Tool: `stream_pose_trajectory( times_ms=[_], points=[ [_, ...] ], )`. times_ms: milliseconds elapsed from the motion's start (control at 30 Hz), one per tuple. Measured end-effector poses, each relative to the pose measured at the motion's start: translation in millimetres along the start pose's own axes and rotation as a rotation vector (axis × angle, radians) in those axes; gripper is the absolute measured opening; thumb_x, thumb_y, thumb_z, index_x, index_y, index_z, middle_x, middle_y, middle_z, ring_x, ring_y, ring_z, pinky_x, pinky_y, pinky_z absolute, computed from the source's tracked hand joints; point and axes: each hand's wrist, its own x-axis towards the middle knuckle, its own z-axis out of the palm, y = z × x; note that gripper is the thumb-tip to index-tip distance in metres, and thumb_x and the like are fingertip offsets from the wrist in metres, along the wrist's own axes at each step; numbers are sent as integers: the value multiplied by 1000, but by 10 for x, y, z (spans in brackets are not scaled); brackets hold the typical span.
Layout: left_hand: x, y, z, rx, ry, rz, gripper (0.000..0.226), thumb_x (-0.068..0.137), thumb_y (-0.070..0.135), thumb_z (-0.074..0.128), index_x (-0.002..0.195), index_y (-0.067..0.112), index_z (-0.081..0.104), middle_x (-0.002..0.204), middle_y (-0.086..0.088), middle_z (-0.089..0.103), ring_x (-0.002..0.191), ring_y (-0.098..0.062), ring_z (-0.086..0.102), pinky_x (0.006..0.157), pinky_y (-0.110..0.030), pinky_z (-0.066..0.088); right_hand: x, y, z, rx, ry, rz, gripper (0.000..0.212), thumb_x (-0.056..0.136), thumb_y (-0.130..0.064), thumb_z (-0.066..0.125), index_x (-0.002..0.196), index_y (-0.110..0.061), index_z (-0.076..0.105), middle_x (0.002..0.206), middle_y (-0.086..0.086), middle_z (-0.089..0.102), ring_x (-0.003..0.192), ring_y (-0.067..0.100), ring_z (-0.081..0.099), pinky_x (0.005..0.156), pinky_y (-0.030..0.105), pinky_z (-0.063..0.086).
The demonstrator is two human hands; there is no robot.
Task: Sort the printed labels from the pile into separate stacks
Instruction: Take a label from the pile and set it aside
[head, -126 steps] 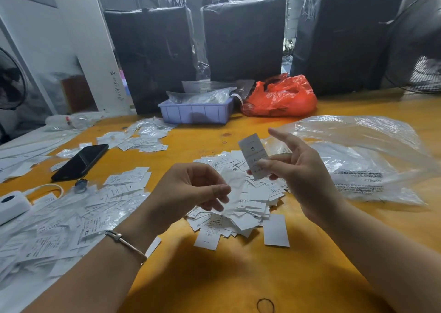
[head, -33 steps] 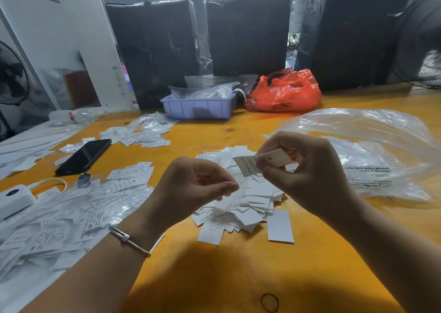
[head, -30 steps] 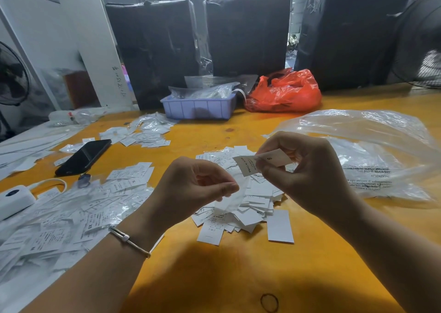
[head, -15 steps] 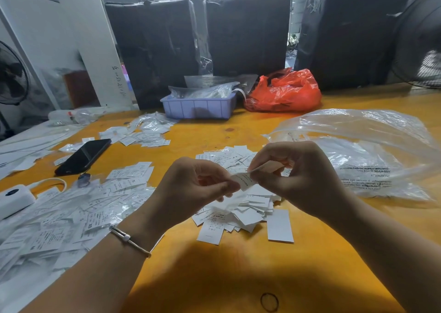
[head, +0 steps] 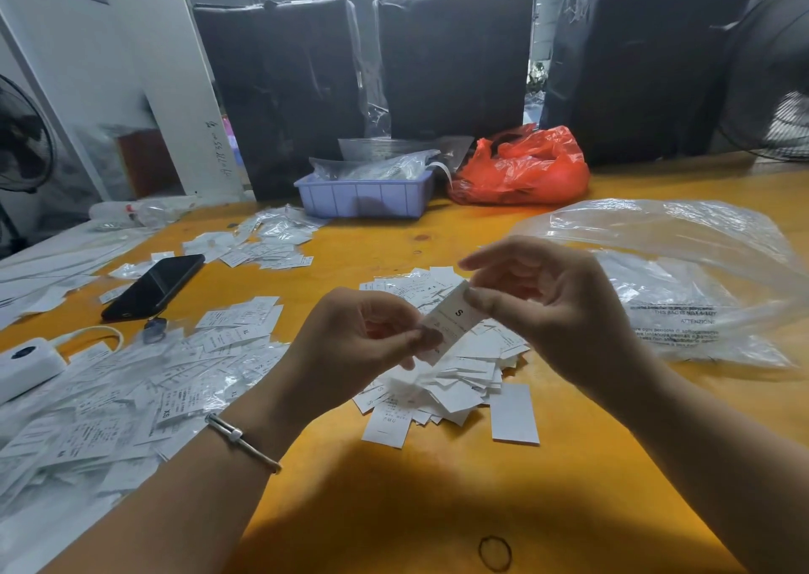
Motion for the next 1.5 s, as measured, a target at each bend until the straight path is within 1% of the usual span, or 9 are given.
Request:
stream_pose_trajectory(
  times_ms=[167, 367, 533, 667, 800, 967, 1300, 1400, 1500],
  points=[
    [1, -21, 11, -100, 24, -52, 27, 72, 31, 72, 81, 6, 76, 78, -8, 76, 73, -26, 71, 67, -33, 59, -32, -7, 61, -64, 28, -20, 12, 75, -1, 77, 82, -10, 75, 74, -1, 72, 67, 15, 67, 65, 36, 56],
    [8, -36, 37, -89, 8, -93, 32, 72, 32, 72, 83, 2, 76, 79, -11, 74, 72, -14, 67, 64, -28, 54, -49, -8, 103, -116, -94, 5, 11, 78, -3, 75, 86, -10, 77, 77, -1, 74, 69, 13, 68, 62, 31, 56],
    [12, -43, 16, -105, 40, -95, 30, 72, 31, 73, 84, 5, 76, 80, -7, 75, 74, -16, 70, 64, -24, 57, -41, -19, 60, -68, -33, 38, 22, 77, 6, 71, 89, -12, 75, 75, 0, 73, 67, 15, 67, 64, 36, 57],
    [10, -29, 26, -99, 13, -95, 27, 72, 32, 73, 82, 8, 76, 79, -6, 75, 75, -13, 69, 67, -24, 54, -56, -27, 112, -163, -129, 12, 18, 81, 1, 67, 89, -12, 77, 79, -4, 72, 71, 10, 66, 61, 27, 54],
    [9, -25, 11, -79, 32, -91, 21, 72, 33, 72, 81, 15, 76, 79, -4, 75, 77, -18, 70, 70, -31, 56, -41, -27, 78, -56, -174, 75, 18, 81, 1, 68, 91, -10, 77, 78, -3, 72, 69, 7, 64, 58, 19, 49],
    [8, -3, 3, -175, 46, -94, 39, 70, 27, 75, 107, 16, 66, 76, -13, 72, 73, -24, 71, 65, -30, 58, -56, -17, 84, 67, -147, 124, 34, 75, -2, 76, 108, -9, 67, 77, 9, 72, 70, 23, 69, 70, 34, 59],
    [15, 39, -47, -145, 6, -73, 27, 72, 25, 71, 92, 8, 67, 78, 0, 74, 77, -13, 71, 65, -21, 55, -51, 15, 69, 105, -97, 116, 34, 74, 2, 76, 105, -6, 67, 76, 7, 73, 67, 21, 70, 68, 29, 59],
    [37, 14, -155, -54, 5, -115, 12, 77, 18, 72, 86, 12, 68, 80, 4, 74, 77, -5, 69, 62, -14, 51, -44, 57, 74, 56, -65, 135, 29, 78, -6, 76, 105, -11, 68, 80, 2, 73, 69, 18, 70, 68, 31, 59],
    [75, -147, -476, 261, 69, -260, 11, 84, 10, 73, 83, 21, 70, 79, 7, 73, 79, -4, 68, 63, -17, 53, -19, 202, 63, -317, -72, 186, 24, 83, -21, 73, 107, -20, 69, 94, -8, 70, 82, 9, 65, 75, 36, 56]
  ],
)
